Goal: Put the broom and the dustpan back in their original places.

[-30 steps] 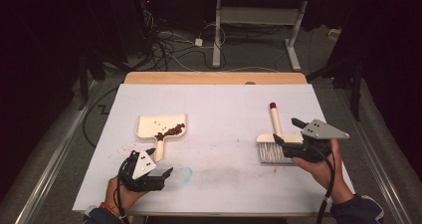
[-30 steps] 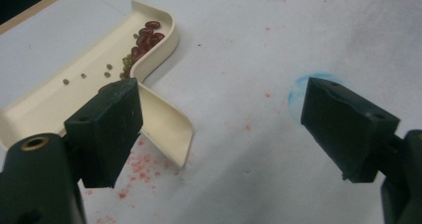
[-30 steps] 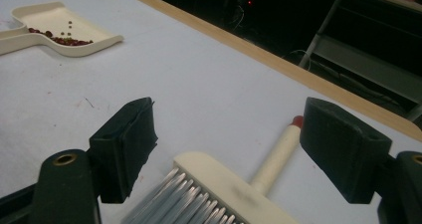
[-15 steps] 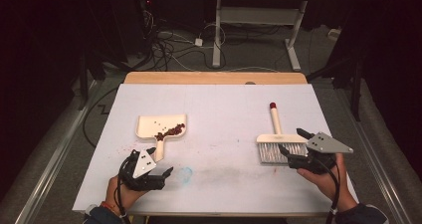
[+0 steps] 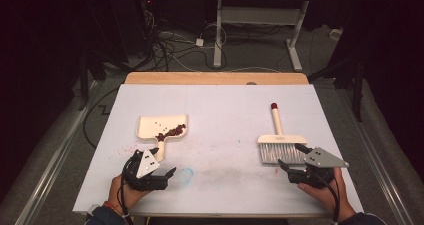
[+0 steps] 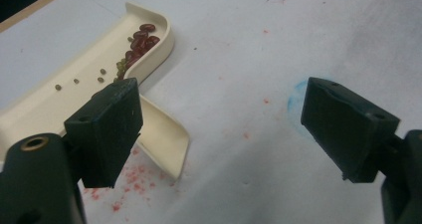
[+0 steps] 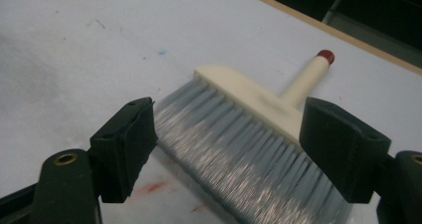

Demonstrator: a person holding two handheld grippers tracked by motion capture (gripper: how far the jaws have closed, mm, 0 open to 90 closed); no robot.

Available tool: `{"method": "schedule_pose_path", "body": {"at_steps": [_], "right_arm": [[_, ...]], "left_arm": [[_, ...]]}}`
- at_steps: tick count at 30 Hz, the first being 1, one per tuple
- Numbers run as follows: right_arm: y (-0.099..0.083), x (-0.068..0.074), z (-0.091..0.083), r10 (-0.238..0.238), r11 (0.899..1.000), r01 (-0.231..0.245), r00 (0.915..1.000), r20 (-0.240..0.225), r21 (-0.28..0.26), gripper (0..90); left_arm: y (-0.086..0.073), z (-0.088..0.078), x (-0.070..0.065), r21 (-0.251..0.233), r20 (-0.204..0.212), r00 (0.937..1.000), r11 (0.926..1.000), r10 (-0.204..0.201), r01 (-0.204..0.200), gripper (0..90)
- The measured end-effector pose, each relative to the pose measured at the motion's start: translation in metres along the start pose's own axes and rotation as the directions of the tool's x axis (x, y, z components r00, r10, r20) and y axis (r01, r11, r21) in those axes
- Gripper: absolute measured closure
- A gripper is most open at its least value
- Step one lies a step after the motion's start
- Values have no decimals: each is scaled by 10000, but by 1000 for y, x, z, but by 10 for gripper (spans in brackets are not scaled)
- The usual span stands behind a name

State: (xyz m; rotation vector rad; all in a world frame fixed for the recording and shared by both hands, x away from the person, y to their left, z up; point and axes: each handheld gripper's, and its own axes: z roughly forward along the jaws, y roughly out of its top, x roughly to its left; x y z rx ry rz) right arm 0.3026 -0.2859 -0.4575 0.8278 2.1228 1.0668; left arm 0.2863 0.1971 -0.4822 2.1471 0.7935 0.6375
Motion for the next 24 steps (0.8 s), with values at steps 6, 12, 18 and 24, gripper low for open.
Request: {"method": "schedule_pose_path", "body": {"at_steps": [6, 12, 18, 24], "right_arm": [[-6, 4, 5, -271, 9988, 271, 9996, -10, 417, 235], [-2, 8, 0, -356, 9993, 354, 9992, 163, 121, 235], [1, 8, 1, -390, 9992, 388, 9990, 213, 91, 235], [1, 7, 1, -332, 9994, 330, 9994, 126, 97, 235]], "left_arm": [[-1, -3, 0, -78, -55, 10000, 10000, 32, -32, 164], [-2, -6, -2, -204, -22, 10000, 9998, 52, -52, 163], [-4, -6, -1, -139, 17, 10000, 9999, -26, 26, 164], [-3, -4, -2, -70, 35, 10000, 10000, -20, 20, 164]]}}
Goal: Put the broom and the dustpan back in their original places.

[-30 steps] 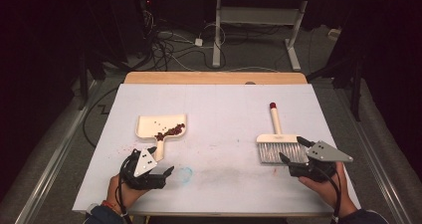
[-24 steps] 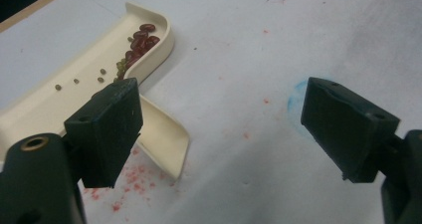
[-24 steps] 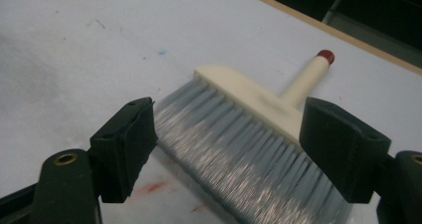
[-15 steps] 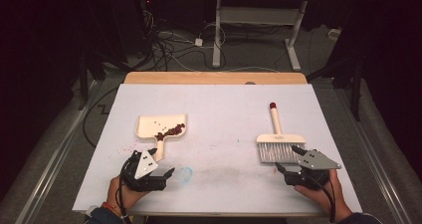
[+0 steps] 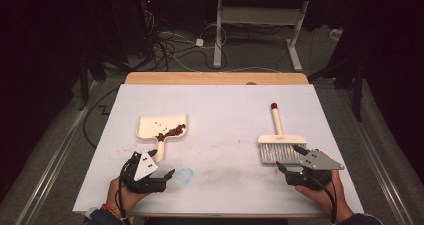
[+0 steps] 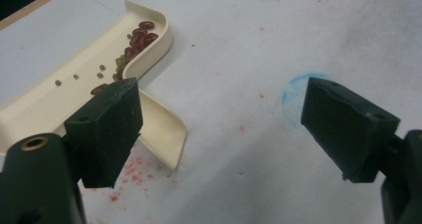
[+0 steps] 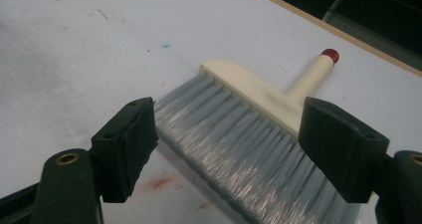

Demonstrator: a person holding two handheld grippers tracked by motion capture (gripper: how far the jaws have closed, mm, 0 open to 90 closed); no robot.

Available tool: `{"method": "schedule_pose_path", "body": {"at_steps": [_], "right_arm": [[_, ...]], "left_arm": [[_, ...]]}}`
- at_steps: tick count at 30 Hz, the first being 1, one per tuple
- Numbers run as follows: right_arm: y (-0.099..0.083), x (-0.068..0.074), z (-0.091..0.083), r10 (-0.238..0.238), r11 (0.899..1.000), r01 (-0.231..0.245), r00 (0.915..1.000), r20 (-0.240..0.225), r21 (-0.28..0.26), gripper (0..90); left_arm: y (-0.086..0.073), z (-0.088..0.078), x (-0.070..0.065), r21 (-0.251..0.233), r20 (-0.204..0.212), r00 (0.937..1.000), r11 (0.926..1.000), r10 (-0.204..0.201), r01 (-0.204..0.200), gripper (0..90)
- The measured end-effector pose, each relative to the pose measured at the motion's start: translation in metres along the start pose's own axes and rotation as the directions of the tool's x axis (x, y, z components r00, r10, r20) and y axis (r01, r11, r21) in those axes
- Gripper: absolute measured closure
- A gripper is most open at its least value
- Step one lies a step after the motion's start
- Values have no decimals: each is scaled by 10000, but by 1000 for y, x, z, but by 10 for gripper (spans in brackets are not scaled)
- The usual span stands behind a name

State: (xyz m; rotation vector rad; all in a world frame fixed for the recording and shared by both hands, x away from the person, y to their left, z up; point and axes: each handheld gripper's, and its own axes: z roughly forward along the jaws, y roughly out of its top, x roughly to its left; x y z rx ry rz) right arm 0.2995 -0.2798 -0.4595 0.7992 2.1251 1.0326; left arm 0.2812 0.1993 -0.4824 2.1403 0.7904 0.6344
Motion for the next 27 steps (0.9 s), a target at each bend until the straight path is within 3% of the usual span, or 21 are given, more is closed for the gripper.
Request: {"method": "schedule_pose_path", "body": {"at_steps": [27], "right_arm": [[0, -1, -1, -8, 10000, 8, 9999, 109, 20, 208]], "left_arm": [[2, 3, -1, 120, -122, 9997, 9997, 213, -212, 164]]}}
